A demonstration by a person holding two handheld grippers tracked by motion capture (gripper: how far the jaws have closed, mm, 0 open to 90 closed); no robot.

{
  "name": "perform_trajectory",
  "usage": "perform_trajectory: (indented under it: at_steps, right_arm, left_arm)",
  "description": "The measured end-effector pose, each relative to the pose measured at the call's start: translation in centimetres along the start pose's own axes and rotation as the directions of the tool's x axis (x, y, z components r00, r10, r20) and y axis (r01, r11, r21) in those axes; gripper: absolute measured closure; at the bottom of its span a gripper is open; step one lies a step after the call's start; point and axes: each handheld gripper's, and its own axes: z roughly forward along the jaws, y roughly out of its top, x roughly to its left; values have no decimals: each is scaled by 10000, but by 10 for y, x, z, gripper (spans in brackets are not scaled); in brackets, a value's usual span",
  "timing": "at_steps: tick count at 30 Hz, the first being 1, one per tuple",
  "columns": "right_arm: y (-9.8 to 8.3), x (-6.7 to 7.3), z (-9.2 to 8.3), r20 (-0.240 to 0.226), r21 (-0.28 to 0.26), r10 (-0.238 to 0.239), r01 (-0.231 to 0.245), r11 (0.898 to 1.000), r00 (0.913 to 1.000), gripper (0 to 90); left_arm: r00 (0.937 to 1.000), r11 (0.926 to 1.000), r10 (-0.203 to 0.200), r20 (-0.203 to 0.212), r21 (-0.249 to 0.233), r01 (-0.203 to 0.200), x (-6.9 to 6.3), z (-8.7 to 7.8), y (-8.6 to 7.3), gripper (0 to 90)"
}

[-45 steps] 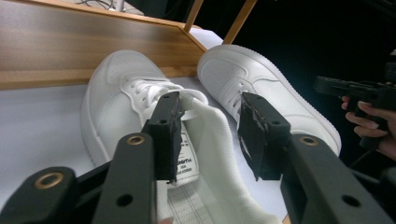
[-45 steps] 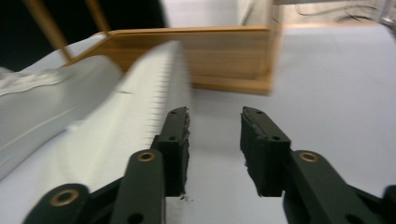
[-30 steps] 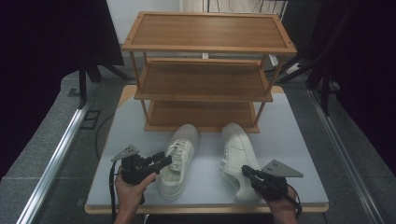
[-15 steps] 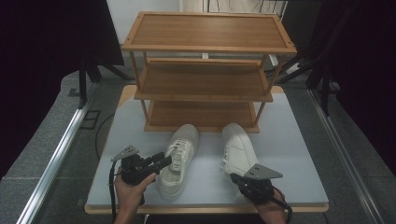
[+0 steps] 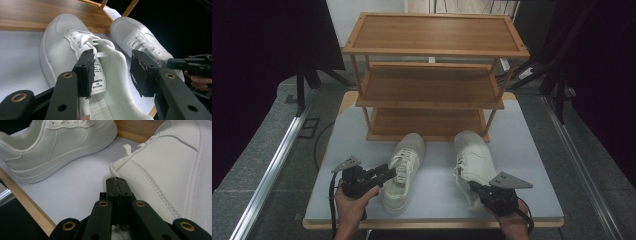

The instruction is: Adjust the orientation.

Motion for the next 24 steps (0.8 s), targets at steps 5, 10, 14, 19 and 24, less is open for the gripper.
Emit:
perform_trajectory:
  at_steps: [5, 10, 14, 19, 24]
  right_arm:
    - [-1, -14, -10, 259, -363, 437, -427, 9984, 9987, 900]
    - [-7, -38, -21, 1213, -429, 1087, -1042, 9936, 9867, 900]
    - [-20, -68, -34, 1317, -638, 2261, -2194, 9735, 9651, 900]
    - [-21, -75, -41, 1260, -855, 2553, -2459, 9655, 9586, 900]
    - [-8, -52, -40, 1187, -955, 1807, -1699, 9808, 9764, 900]
  left_arm:
    - [10000, 10000, 13, 1, 18, -13, 1, 0, 0, 539]
    - [10000, 10000, 2, 2, 74, -2, 1, 1, -1, 537]
    - [10000, 9999, -80, -6, 106, 80, 1, 3, -1, 536]
    - [9999, 9999, -124, 65, 109, 124, 2, 2, -1, 536]
    - [9999, 9999, -140, 57, 102, 139, 2, 2, -2, 535]
